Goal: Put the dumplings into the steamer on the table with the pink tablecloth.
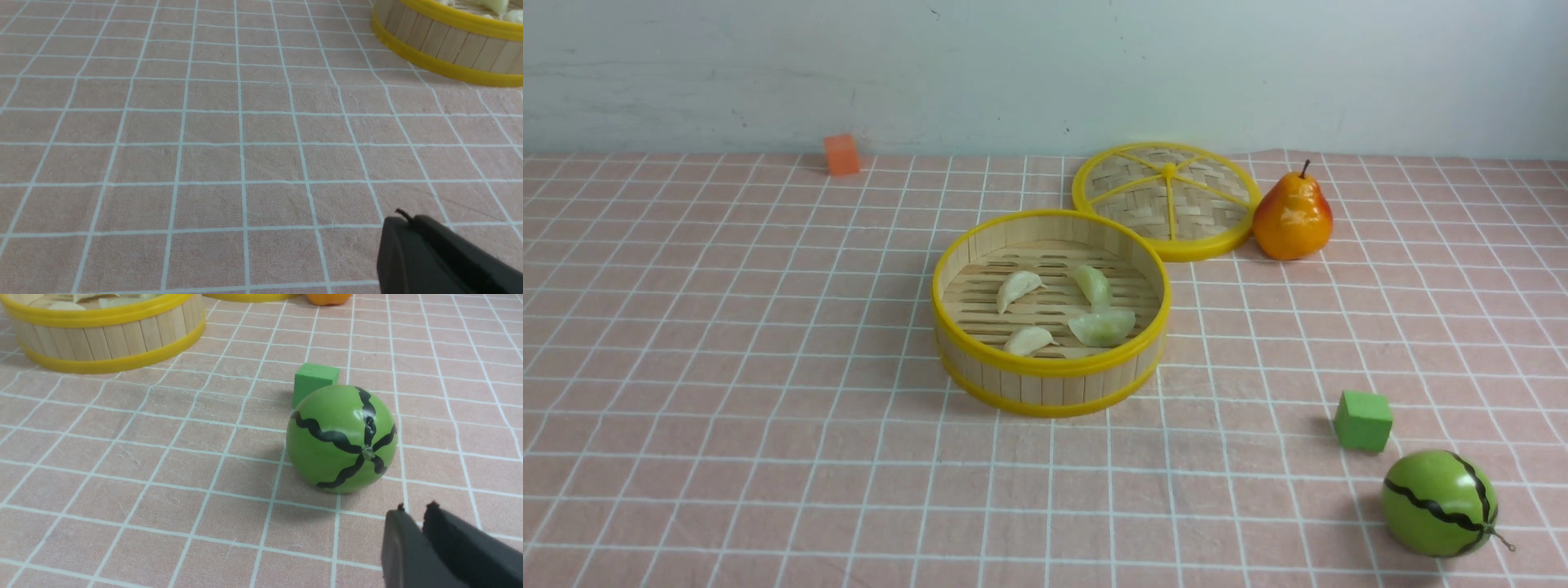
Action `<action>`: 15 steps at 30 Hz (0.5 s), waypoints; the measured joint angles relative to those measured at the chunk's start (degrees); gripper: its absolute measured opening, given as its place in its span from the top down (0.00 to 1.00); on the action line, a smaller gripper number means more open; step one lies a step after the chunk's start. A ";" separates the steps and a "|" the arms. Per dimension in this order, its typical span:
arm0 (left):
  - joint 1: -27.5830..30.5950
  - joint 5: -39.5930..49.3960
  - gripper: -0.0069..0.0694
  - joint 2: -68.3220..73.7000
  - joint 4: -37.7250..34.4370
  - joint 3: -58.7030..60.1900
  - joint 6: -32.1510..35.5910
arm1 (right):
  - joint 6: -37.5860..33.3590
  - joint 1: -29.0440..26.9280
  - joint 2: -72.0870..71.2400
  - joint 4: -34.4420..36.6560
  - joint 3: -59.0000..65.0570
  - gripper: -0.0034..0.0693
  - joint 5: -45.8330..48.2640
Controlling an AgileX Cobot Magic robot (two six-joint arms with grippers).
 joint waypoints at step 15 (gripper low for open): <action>6.35 0.00 0.93 0.00 -0.05 0.00 0.00 | 0.00 0.00 0.00 0.00 0.00 0.81 0.00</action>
